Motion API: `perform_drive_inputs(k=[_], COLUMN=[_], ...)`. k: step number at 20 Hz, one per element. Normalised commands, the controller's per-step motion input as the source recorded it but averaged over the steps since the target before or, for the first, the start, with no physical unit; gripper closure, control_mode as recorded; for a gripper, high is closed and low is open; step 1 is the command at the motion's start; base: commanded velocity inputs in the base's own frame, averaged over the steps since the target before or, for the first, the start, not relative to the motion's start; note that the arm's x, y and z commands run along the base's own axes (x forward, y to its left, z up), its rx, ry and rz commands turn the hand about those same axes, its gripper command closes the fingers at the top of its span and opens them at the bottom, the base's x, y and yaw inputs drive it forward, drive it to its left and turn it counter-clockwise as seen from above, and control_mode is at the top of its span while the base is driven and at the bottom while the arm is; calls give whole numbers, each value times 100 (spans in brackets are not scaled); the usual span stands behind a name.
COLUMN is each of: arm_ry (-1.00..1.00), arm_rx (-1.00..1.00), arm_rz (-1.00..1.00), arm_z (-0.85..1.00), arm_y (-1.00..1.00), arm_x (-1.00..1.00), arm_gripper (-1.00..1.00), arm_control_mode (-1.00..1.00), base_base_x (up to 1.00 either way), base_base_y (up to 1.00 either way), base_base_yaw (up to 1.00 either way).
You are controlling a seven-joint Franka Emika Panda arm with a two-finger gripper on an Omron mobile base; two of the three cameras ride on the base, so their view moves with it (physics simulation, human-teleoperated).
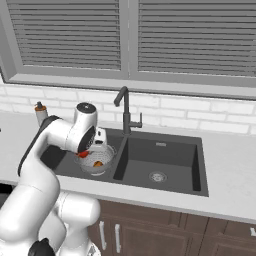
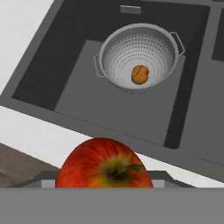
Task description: Put the colander in the sink, put the apple, peach in the colander, and turn on the sink faucet and pour water over the colander.
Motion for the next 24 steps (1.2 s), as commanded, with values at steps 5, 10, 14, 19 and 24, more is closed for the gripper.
perform_drive_inputs(k=[5,10,14,19,24], arm_ry=[1,0,2,3,1], arm_rx=[0,0,0,-3,-6], arm_rz=[-1,-5,-8,-11,-12], arm_z=[0,-17,-29,-35,-37], arm_y=[71,49,26,10,1], arm_x=[28,54,54,49,46], arm_gripper=[100,100,100,100,100], arm_control_mode=[-100,-100,-100,-100,-100], base_base_x=[0,0,0,0,0], base_base_y=[0,0,0,0,0], base_base_yaw=[0,0,0,0,0])
